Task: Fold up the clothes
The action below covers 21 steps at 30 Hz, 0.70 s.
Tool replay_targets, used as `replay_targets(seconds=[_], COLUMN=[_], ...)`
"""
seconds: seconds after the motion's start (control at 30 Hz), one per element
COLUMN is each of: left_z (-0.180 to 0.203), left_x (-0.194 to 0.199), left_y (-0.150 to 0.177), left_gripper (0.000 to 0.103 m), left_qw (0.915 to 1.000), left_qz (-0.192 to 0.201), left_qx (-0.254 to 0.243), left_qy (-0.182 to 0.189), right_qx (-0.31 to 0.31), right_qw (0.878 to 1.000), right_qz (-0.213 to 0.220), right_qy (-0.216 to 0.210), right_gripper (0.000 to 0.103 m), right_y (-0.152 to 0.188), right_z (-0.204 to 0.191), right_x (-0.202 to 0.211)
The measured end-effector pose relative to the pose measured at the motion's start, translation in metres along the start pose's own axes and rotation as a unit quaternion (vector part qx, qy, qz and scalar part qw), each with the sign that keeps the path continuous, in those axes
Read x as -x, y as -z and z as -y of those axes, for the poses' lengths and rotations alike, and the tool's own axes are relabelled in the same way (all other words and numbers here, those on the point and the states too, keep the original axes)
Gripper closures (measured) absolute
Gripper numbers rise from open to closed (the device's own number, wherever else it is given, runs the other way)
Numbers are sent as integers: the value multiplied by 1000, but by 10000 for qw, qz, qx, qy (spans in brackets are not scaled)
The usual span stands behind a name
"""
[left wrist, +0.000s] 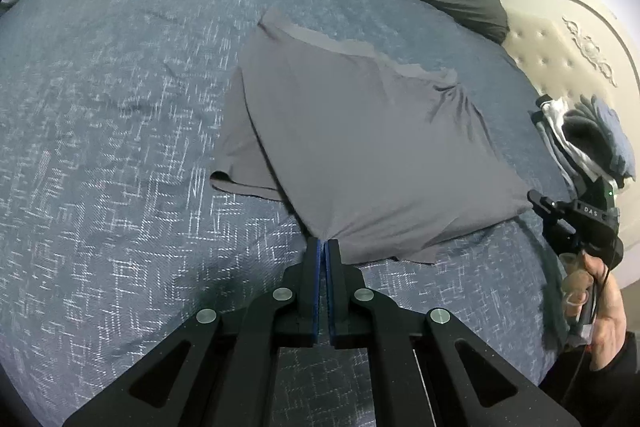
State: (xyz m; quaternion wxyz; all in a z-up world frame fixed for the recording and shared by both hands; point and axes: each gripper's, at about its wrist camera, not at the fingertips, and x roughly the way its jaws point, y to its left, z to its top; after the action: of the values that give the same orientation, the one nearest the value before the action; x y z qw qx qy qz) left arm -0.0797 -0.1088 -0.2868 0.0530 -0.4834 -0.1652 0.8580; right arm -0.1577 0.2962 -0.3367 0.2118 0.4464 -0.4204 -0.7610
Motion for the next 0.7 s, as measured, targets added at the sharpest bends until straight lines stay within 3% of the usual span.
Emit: replay_targets(seconds=[0.23, 0.33, 0.37, 0.47, 0.53, 0.6, 0.7], left_z=[-25, -36, -38, -44, -46, -47, -49], left_x=[-5, -4, -4, -4, -4, -5, -13], left_y=[-1, -4, -6, -12, -18, -24, -30], left_gripper=[98, 98, 98, 97, 90, 75, 71], left_qw=[9987, 9977, 9972, 9955, 9942, 9938, 9932], left_qz=[95, 212, 251, 407, 539, 593, 588], left_qx=[494, 611, 657, 802, 897, 900, 965], left_qy=[-97, -219, -238, -294, -266, -272, -278], right_qx=[107, 195, 179, 138, 72, 33, 88], right_qw=[9996, 9990, 9989, 9984, 9979, 9969, 9938], right_qz=[175, 288, 321, 436, 546, 641, 754], right_qy=[184, 287, 298, 329, 328, 446, 814], right_gripper=[96, 85, 77, 73, 73, 72, 60], right_y=[-13, -17, -18, -20, -24, -29, -40], right_z=[2, 0, 0, 0, 5, 12, 20], right_x=[3, 10, 12, 18, 23, 27, 29])
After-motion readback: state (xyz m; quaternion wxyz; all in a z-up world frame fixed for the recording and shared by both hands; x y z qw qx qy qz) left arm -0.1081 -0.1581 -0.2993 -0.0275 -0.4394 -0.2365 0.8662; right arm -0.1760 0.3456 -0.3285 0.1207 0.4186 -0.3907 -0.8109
